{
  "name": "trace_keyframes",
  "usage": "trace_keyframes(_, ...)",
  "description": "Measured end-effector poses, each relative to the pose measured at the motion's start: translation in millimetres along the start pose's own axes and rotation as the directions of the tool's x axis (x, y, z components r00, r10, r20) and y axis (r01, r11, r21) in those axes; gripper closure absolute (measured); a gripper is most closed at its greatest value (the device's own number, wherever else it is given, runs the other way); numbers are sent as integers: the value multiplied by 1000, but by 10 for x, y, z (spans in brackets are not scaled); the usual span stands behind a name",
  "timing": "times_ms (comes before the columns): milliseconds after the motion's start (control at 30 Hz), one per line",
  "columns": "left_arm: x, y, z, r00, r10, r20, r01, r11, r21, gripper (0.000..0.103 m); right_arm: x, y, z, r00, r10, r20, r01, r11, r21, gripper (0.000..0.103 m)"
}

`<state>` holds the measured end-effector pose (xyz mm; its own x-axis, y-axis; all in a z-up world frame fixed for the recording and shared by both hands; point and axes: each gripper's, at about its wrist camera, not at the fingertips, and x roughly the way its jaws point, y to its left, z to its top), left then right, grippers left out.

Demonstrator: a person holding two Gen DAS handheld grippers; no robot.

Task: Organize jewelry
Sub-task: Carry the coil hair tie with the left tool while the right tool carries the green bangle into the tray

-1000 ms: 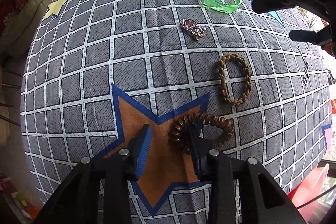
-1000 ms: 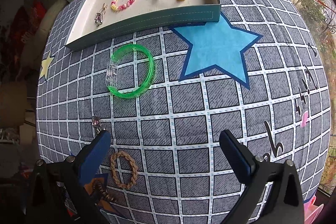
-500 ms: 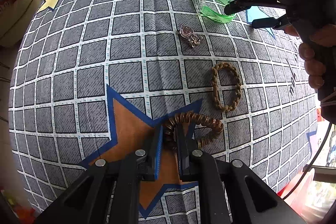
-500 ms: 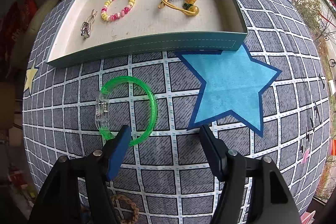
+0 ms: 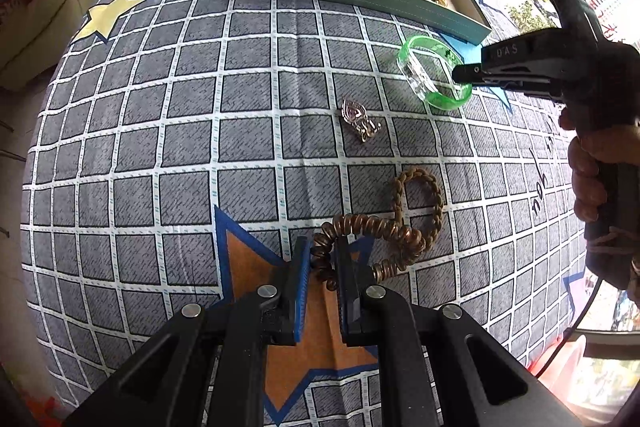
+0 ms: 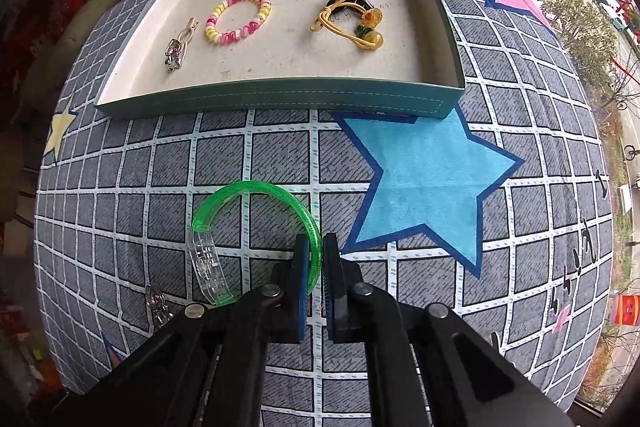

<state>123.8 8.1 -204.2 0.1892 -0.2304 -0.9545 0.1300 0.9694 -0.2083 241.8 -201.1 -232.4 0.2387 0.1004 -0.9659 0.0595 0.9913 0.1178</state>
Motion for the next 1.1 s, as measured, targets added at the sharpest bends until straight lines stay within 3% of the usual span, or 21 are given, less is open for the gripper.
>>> trace_keyframes(267, -174, 153, 294, 996, -16, 86, 17, 1000, -7, 78, -290, -223, -21, 996, 81, 29, -82, 996, 23, 96)
trace_keyframes(467, -198, 58, 591, 989, -20, 150, 20, 1000, 4, 78, -494, -258, 23, 992, 106, 63, -107, 994, 23, 96)
trace_keyframes(800, -227, 49, 1156, 975, -16, 221, 14, 1000, 7, 78, -609, -235, 520, 986, 118, 122, -121, 992, 19, 96)
trace_keyframes(1100, -117, 45, 1783, 964, -8, 266, 11, 1000, -11, 78, -459, -375, 957, 985, 127, 117, -133, 990, 47, 96)
